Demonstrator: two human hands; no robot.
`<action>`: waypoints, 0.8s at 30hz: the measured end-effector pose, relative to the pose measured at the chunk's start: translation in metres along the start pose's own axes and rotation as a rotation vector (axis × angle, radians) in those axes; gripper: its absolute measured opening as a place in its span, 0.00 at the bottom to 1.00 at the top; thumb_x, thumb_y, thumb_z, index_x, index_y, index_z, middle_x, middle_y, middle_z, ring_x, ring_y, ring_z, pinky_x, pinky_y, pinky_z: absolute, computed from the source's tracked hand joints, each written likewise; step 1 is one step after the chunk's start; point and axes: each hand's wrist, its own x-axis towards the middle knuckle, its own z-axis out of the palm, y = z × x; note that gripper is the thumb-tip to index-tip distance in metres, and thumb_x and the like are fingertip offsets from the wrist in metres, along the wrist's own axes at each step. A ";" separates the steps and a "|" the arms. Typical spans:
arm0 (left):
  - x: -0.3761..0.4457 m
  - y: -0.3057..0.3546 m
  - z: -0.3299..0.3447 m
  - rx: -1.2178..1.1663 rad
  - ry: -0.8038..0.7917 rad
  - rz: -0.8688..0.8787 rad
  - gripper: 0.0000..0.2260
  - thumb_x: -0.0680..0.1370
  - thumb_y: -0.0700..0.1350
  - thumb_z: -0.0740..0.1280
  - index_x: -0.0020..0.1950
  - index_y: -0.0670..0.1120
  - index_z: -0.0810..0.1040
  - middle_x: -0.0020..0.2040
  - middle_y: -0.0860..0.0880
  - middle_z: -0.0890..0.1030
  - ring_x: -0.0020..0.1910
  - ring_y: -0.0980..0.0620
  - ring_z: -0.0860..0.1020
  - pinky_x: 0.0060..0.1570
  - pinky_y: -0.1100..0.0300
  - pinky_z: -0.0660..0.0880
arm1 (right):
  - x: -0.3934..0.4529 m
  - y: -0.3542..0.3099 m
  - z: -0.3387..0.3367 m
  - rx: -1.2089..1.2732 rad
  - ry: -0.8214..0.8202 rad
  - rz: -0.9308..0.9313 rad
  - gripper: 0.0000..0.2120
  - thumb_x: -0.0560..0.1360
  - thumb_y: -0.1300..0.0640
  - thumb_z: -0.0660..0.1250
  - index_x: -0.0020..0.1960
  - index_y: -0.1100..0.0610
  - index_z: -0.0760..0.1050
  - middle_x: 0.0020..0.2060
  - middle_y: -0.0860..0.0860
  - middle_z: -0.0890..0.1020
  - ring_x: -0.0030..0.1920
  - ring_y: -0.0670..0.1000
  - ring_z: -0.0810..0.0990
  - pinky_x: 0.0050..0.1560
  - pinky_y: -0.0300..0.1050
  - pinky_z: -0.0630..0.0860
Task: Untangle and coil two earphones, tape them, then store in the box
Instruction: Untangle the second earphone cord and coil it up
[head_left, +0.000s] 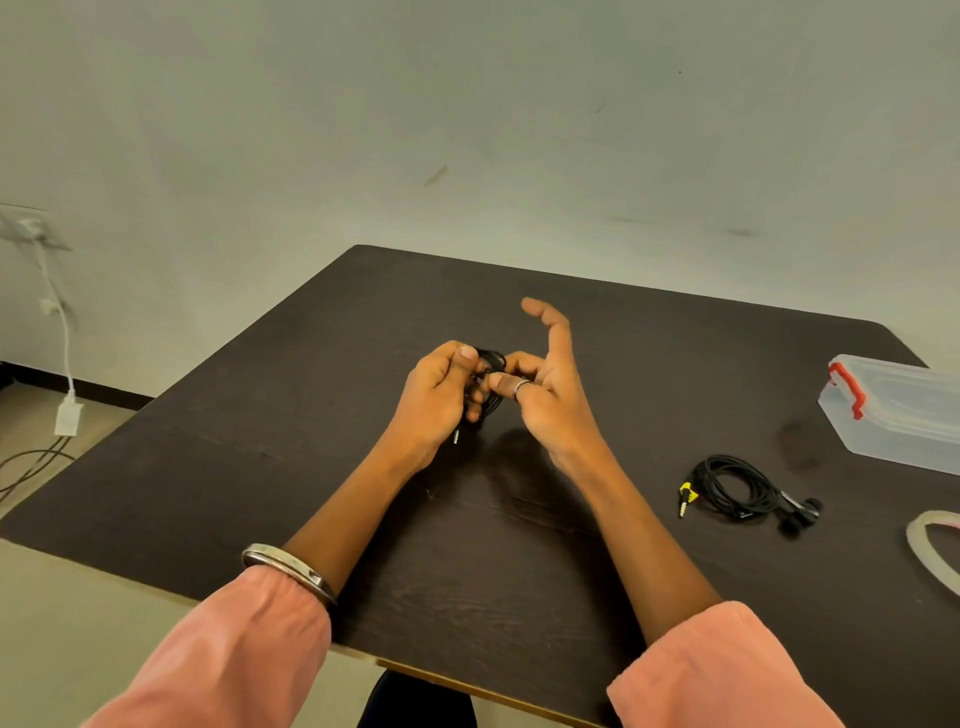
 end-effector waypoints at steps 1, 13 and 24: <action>0.000 0.000 0.000 0.000 0.007 0.000 0.13 0.84 0.46 0.54 0.45 0.40 0.72 0.32 0.48 0.74 0.28 0.54 0.71 0.29 0.61 0.71 | 0.000 -0.001 -0.001 0.047 -0.006 0.021 0.32 0.74 0.75 0.61 0.69 0.46 0.60 0.33 0.56 0.79 0.36 0.58 0.81 0.47 0.52 0.81; 0.000 -0.002 0.007 0.051 0.064 0.016 0.11 0.83 0.44 0.57 0.49 0.40 0.76 0.32 0.47 0.74 0.28 0.56 0.72 0.27 0.61 0.72 | -0.003 -0.002 0.001 -0.286 0.169 0.009 0.25 0.72 0.68 0.66 0.60 0.47 0.61 0.31 0.56 0.77 0.28 0.49 0.73 0.34 0.43 0.72; 0.002 0.001 -0.001 -0.034 -0.037 -0.050 0.15 0.84 0.44 0.56 0.46 0.36 0.76 0.31 0.46 0.73 0.28 0.54 0.73 0.27 0.61 0.71 | 0.000 0.012 -0.009 -1.172 0.095 -0.530 0.06 0.74 0.54 0.66 0.48 0.47 0.80 0.38 0.44 0.82 0.41 0.49 0.77 0.43 0.46 0.53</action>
